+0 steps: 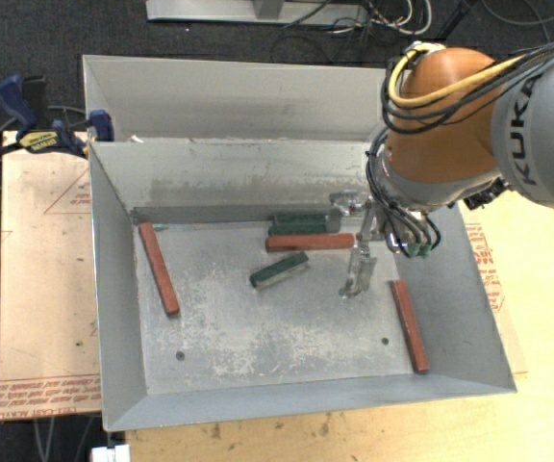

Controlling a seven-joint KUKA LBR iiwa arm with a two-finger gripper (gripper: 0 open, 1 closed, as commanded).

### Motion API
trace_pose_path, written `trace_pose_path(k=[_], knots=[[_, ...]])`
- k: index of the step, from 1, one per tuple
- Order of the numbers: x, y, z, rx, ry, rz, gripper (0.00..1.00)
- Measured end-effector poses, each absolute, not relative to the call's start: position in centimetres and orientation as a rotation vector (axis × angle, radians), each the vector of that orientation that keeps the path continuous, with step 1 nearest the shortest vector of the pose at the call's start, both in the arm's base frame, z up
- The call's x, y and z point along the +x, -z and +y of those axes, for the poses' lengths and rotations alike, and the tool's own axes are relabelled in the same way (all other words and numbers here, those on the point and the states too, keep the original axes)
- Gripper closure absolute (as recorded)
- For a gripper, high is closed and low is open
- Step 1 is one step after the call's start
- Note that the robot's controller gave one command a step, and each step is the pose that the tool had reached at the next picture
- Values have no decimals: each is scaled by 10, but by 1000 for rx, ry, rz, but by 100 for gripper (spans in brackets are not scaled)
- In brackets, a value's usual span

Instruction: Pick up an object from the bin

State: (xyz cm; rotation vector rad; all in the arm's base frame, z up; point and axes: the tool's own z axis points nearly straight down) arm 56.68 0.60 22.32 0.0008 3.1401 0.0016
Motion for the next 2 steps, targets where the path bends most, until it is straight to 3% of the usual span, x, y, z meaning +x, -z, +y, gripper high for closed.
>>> trace_pose_path(k=[1,2], knots=[[614,-123,-20,-64,0,3145,0],[645,-69,14,-68,-4,3134,0]])
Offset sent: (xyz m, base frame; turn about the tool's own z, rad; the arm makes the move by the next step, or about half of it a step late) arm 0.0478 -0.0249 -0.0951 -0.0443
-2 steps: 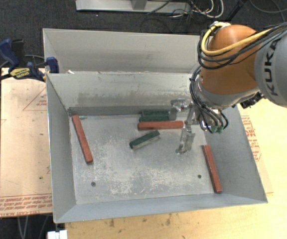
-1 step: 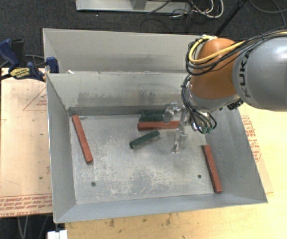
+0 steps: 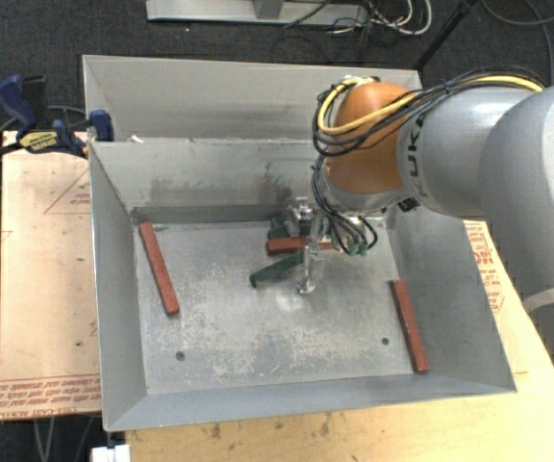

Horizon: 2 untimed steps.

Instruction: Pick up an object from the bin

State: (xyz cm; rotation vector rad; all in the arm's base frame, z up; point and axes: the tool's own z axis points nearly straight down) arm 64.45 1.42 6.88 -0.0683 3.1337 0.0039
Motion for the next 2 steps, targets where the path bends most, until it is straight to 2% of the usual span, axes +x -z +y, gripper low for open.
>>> trace_pose_path(k=[1,2], knots=[[646,-75,13,-64,-4,3132,100],[586,-88,-32,365,1,3120,100]])
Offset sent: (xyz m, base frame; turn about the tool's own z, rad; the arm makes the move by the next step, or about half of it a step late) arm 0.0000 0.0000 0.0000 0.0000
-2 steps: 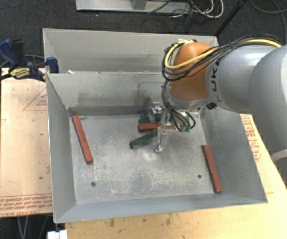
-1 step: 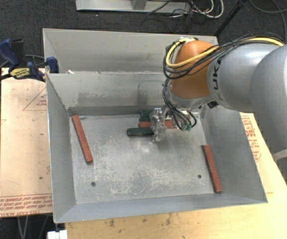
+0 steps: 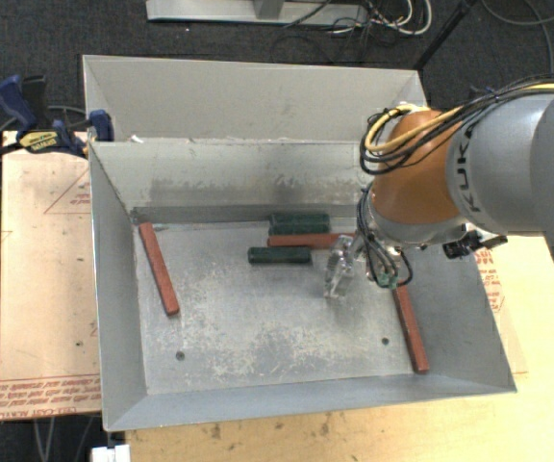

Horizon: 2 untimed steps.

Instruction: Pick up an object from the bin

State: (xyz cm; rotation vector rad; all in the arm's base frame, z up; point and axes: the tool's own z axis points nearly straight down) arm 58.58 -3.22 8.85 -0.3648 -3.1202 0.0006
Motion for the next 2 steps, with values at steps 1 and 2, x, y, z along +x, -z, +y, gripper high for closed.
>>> trace_pose_path(k=[1,2], knots=[[586,-88,-31,-361,1,-3122,0],[622,-94,69,-600,9,-3088,0]])
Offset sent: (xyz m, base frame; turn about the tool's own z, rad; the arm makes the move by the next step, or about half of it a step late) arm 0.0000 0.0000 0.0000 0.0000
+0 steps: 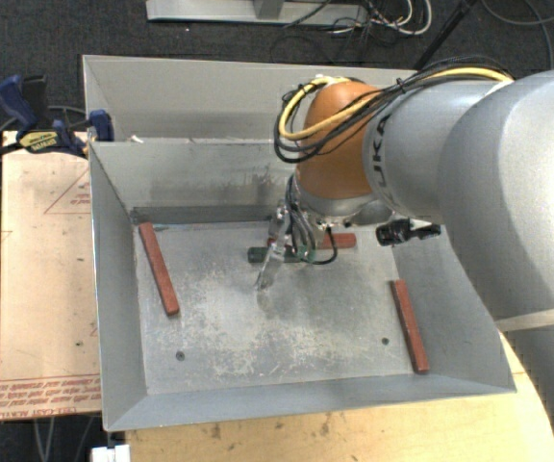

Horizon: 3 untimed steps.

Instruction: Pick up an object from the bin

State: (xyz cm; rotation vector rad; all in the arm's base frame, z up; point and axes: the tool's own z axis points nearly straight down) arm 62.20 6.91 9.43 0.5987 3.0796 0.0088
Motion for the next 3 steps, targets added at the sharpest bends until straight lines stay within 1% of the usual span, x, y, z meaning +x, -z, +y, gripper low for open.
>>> trace_pose_path(k=[1,2,3], knots=[[654,-71,51,574,-1,3094,0],[647,-72,40,558,-4,3086,0],[648,-75,40,554,-4,3086,100]])
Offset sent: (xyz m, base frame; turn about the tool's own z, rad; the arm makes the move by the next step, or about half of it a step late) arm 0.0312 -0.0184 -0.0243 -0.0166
